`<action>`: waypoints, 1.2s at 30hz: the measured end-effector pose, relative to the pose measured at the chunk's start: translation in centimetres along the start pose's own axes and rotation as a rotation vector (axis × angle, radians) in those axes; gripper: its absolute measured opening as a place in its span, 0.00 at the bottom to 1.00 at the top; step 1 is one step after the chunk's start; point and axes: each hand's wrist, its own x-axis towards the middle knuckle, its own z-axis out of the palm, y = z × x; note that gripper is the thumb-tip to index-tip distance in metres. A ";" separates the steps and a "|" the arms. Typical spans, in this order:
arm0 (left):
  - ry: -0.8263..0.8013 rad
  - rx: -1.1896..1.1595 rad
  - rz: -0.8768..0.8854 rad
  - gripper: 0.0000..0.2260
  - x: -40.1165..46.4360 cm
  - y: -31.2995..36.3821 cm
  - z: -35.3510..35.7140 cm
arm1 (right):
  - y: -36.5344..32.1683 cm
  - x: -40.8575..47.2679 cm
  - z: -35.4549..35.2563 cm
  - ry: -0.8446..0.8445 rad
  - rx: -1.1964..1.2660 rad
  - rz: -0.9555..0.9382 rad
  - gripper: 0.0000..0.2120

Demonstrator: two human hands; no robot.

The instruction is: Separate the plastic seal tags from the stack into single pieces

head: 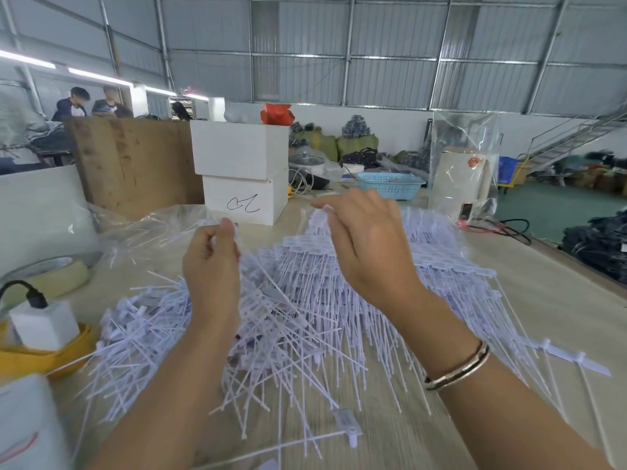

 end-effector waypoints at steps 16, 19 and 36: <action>-0.104 0.574 0.579 0.12 -1.0 -1.8 -1.8 | -1.1 1.6 9.0 -0.621 0.821 0.756 0.12; -0.254 0.801 0.725 0.12 -1.8 -2.6 -1.3 | 1.0 0.1 10.5 -0.553 0.791 0.737 0.10; -0.506 1.000 0.806 0.06 -2.4 -3.5 -0.8 | 14.0 -2.8 8.6 -0.654 -0.547 0.364 0.17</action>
